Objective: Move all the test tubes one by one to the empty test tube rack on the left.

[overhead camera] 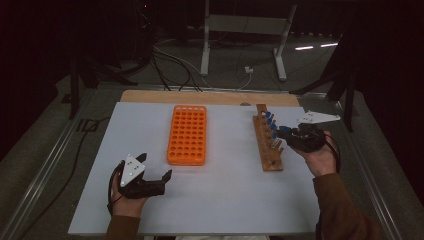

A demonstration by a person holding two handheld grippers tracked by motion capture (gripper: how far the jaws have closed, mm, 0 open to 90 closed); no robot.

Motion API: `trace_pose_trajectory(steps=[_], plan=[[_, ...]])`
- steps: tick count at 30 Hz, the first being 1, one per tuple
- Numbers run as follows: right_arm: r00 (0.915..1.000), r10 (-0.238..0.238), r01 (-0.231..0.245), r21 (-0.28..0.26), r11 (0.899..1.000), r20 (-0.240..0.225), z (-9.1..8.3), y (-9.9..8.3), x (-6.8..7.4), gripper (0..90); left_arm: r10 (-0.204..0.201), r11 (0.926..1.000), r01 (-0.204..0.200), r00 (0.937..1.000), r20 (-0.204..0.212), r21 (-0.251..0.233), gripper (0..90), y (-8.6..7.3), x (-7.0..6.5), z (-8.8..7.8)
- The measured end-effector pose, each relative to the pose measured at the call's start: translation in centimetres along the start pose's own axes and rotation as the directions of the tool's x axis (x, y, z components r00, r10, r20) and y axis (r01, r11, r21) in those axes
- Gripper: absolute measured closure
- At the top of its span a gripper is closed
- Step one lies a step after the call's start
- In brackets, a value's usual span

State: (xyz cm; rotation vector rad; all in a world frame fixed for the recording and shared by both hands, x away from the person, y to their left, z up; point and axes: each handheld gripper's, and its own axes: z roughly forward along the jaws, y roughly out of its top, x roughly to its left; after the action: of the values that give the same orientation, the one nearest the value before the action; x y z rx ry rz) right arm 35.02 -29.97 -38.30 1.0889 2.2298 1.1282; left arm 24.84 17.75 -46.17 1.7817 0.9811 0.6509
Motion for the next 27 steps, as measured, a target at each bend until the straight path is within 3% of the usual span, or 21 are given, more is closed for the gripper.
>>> trace_pose_trajectory(steps=[2,8,15,23,27], plan=[[1.0000,-0.002,0.002,-0.005,1.000,0.000,-0.2,0.2,0.0,76.4,0.018,0.9998,-0.017,0.9997,0.017,-0.013,3.0,0.8,-0.1,0.4],[0.9995,-0.031,0.031,-0.015,0.999,-0.011,-0.7,1.6,0.4,76.4,0.020,0.9998,-0.020,0.9982,0.056,-0.004,3.0,3.0,-0.9,2.1],[0.9970,-0.052,0.051,-0.014,0.999,-0.057,0.2,3.0,1.6,76.4,0.053,0.9981,-0.049,0.9917,0.117,-0.037,4.9,5.2,-2.5,4.4],[0.9912,-0.055,0.054,-0.015,0.998,-0.121,1.5,3.7,2.9,76.4,0.088,0.9959,-0.084,0.9834,0.158,-0.033,6.7,6.0,-3.8,6.6],[0.9870,-0.064,0.063,-0.008,0.998,-0.147,2.4,4.2,3.8,76.4,0.081,0.9965,-0.075,0.9793,0.186,-0.036,8.0,6.4,-4.2,8.0]])
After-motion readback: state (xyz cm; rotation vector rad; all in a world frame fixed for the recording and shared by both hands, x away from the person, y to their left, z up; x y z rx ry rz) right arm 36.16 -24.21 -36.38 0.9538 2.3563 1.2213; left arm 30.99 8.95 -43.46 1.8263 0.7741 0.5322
